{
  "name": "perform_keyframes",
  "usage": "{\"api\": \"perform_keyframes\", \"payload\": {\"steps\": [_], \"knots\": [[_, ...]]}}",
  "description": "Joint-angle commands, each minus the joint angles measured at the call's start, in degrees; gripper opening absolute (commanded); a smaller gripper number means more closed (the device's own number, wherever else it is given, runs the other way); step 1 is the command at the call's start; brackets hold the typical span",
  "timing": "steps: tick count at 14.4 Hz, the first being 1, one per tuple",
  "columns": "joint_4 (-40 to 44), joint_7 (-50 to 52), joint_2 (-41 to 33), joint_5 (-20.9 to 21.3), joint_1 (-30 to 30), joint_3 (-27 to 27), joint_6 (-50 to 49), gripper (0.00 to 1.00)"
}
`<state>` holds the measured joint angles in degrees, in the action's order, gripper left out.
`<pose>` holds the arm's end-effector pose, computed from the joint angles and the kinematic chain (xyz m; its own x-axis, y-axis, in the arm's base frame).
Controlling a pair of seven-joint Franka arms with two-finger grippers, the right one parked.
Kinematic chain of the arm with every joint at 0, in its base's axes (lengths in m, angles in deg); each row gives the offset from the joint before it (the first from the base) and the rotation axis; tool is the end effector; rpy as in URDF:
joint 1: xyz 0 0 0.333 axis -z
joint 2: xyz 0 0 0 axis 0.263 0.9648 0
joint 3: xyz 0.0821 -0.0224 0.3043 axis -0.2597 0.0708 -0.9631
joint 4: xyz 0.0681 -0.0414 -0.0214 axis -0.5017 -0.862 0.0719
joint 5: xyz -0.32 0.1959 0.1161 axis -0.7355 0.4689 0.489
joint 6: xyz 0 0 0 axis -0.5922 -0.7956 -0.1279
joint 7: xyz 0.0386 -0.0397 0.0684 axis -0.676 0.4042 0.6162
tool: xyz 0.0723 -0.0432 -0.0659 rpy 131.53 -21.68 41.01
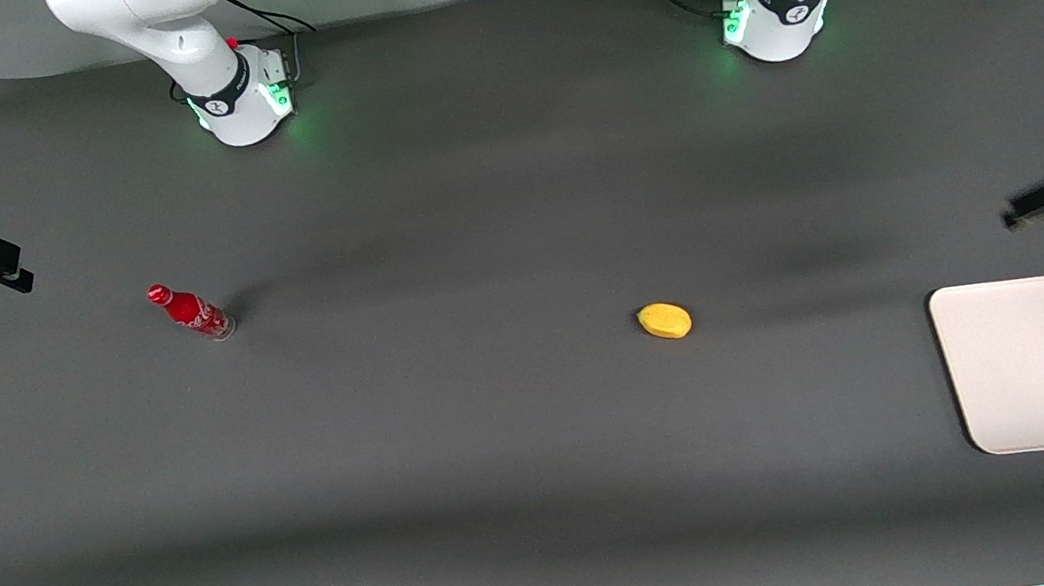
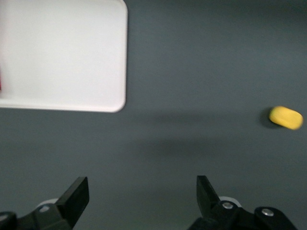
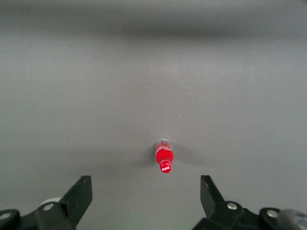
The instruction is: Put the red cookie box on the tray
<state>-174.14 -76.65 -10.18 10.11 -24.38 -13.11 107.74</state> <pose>0.5796 0.0644 0.5138 0.9961 0.0334 -0.0815 0.0387 -0.9972 0.0635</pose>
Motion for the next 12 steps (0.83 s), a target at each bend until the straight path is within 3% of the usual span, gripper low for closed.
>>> {"api": "perform_keyframes", "payload": {"steps": [1, 6, 12], "knots": [[-12.57, 5.79, -13.94, 1.64, -0.01, 6.39, 0.98, 1.0], [-12.76, 7.83, -19.93, 1.73, 2.27, 10.18, 0.18, 1.0], [-11.26, 7.65, -20.56, 1.55, 2.1, 9.48, -0.7, 1.0]]}}
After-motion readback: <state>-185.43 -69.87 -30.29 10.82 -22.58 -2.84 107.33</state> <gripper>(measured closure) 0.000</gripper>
